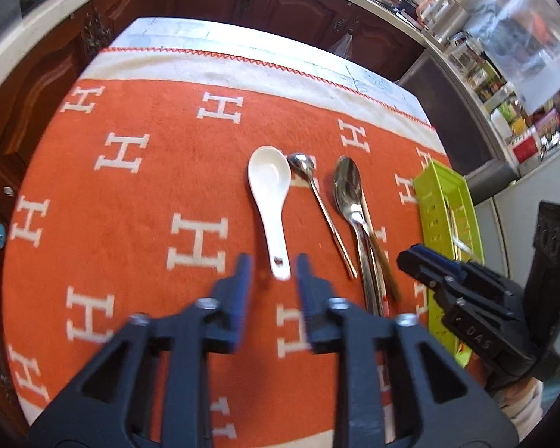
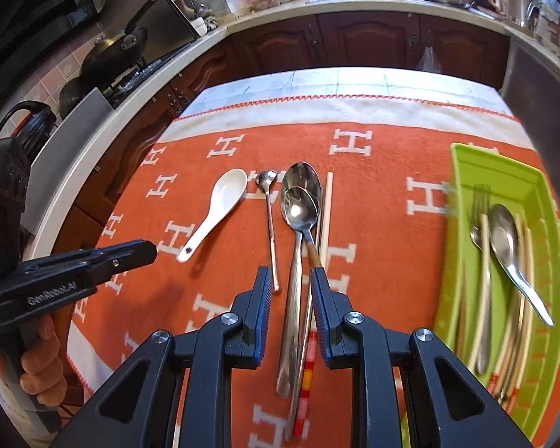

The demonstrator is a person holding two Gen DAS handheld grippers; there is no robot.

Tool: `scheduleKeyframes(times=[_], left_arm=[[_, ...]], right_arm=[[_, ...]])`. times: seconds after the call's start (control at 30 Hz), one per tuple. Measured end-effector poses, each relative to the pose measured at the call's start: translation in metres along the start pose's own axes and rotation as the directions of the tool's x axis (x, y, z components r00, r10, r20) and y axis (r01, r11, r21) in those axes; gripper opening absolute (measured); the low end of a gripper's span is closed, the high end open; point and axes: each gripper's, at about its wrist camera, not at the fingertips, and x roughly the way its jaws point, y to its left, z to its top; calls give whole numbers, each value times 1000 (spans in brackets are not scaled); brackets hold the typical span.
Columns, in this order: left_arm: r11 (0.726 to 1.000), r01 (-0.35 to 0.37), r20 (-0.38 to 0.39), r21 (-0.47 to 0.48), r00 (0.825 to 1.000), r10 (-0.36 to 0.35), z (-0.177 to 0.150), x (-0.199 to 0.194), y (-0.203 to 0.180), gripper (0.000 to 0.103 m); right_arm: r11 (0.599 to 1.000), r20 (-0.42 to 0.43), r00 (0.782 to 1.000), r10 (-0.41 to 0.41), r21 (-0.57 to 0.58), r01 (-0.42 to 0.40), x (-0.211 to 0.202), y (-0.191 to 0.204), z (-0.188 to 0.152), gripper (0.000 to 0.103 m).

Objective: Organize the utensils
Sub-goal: 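Close the left tool on the white ceramic spoon while the right tool grasps a steel spoon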

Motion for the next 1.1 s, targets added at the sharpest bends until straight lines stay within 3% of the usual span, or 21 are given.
scheduleKeyframes(times=[0.33, 0.47, 0.57, 0.63, 0.73, 1.1], left_arm=[[1000, 0, -59, 15, 998, 1, 32, 58, 1, 35], [1000, -2, -80, 16, 997, 4, 35, 78, -2, 35], [1000, -16, -53, 23, 998, 18, 34, 81, -7, 35], [998, -40, -45, 44, 998, 42, 34, 84, -14, 32], [995, -81, -41, 59, 996, 83, 33, 88, -21, 18], [998, -57, -52, 13, 997, 58, 24, 87, -27, 17]], right_arm=[[997, -67, 996, -66, -46, 63, 57, -2, 25, 21], [993, -79, 991, -106, -65, 101, 71, 0, 26, 9], [991, -64, 991, -114, -79, 109, 71, 0, 24, 9], [988, -61, 990, -125, -96, 119, 71, 3, 22, 9], [985, -58, 989, -138, -117, 131, 70, 7, 20, 8], [987, -91, 993, -74, -149, 60, 68, 16, 8, 9]])
